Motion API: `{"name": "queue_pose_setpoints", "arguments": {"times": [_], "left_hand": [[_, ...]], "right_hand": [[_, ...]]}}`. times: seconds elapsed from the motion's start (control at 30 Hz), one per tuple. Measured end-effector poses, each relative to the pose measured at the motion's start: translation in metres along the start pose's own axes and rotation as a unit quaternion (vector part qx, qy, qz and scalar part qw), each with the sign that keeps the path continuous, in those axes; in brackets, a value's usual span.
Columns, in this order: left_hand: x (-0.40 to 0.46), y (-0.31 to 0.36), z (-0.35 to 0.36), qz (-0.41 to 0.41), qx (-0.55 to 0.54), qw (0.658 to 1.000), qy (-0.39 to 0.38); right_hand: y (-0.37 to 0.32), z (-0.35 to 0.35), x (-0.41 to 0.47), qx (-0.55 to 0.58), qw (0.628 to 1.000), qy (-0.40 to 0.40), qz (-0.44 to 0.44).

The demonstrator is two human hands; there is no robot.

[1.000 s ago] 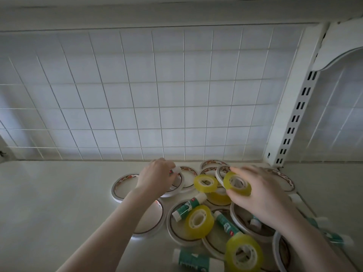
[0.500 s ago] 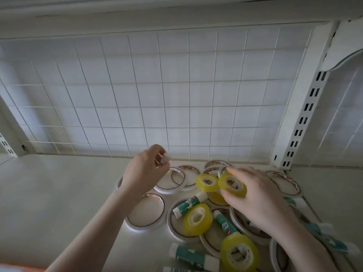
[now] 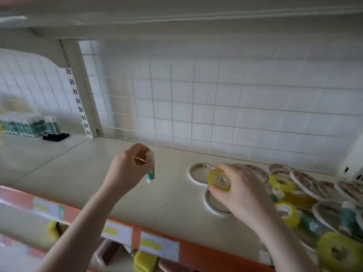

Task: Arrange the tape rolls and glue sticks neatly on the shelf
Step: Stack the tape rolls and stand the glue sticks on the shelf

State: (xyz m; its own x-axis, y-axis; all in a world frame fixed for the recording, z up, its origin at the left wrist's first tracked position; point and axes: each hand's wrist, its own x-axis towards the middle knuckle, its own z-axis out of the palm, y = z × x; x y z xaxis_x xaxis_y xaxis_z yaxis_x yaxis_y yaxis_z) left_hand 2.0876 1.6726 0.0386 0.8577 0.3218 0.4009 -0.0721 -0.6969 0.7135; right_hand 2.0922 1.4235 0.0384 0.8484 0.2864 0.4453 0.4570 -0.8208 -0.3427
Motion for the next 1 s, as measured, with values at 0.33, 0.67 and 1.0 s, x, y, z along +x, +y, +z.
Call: {"name": "queue_pose_setpoints", "arguments": {"times": [0.33,0.67,1.0], "left_hand": [[0.009,-0.145,-0.183,-0.008,0.034,0.999,0.039],[0.073,-0.246,-0.281,0.005,0.045,0.998,0.054],[0.203,-0.311,-0.301,0.065,0.047,0.997,0.007]], "right_hand": [[-0.207,0.133,0.037,0.045,0.999,-0.023,0.006],[-0.331,0.217,0.104,0.068,0.997,-0.038,-0.004],[-0.383,0.275,0.202,0.047,0.998,-0.023,0.024]]}}
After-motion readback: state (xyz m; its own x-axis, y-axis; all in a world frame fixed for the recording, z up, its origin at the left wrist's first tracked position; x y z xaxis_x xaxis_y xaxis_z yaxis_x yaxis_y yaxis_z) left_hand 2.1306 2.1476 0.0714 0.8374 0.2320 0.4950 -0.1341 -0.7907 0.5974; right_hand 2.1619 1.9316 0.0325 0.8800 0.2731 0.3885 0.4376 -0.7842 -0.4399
